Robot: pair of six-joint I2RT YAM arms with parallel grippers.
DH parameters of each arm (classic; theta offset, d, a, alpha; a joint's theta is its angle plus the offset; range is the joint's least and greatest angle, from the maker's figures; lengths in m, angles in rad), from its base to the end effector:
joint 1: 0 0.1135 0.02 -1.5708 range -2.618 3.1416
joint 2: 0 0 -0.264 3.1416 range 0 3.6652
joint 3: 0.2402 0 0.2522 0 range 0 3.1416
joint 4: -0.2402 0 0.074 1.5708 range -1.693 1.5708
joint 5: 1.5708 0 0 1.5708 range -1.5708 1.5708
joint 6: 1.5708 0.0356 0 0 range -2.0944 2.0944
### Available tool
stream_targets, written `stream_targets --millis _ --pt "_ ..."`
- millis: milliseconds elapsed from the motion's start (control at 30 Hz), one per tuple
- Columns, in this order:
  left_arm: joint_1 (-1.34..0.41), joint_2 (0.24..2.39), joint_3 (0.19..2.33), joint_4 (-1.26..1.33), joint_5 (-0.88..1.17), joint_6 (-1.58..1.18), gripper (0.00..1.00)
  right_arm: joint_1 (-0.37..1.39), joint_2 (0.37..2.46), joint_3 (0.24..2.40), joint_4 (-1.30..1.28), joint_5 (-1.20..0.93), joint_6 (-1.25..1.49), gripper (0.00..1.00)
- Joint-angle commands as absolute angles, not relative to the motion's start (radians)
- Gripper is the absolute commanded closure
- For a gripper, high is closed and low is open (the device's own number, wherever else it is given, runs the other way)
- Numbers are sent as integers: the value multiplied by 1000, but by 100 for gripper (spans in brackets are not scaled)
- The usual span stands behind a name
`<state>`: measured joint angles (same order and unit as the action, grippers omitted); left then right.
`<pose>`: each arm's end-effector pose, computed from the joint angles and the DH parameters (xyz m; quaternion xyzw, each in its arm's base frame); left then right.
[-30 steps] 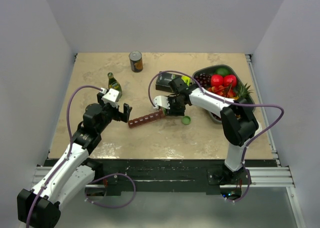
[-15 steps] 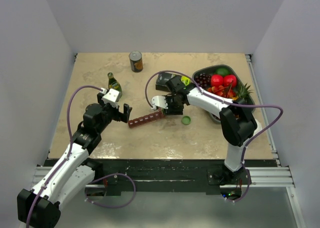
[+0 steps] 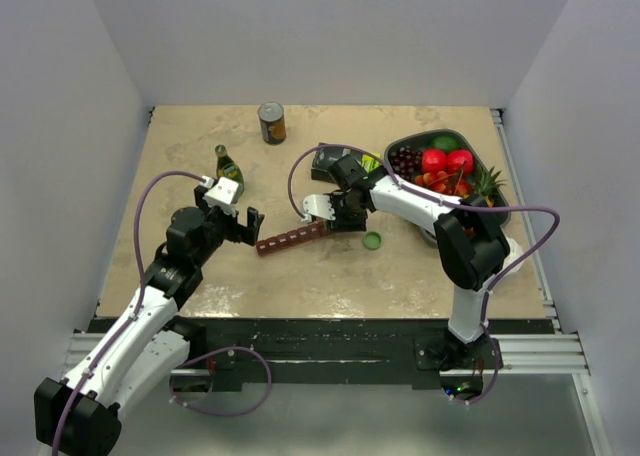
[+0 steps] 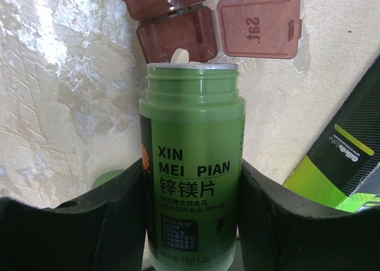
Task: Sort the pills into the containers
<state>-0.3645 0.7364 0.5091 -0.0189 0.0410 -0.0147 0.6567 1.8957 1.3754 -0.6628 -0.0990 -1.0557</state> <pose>0.1703 -0.0665 0.2674 0.1496 0.7742 -0.1317 0.6007 0.3052 0.2397 0.1927 -0.7465 0.6351 0.0095 0.1982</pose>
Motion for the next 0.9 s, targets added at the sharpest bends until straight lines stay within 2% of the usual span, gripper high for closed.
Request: stream_targets --millis 0,867 --pt "-359 729 528 2 41 -6 0 667 1890 1424 -667 -78 -1065 98" --pt "-359 729 528 2 46 -5 0 690 1894 1431 -673 -21 -1077 98"
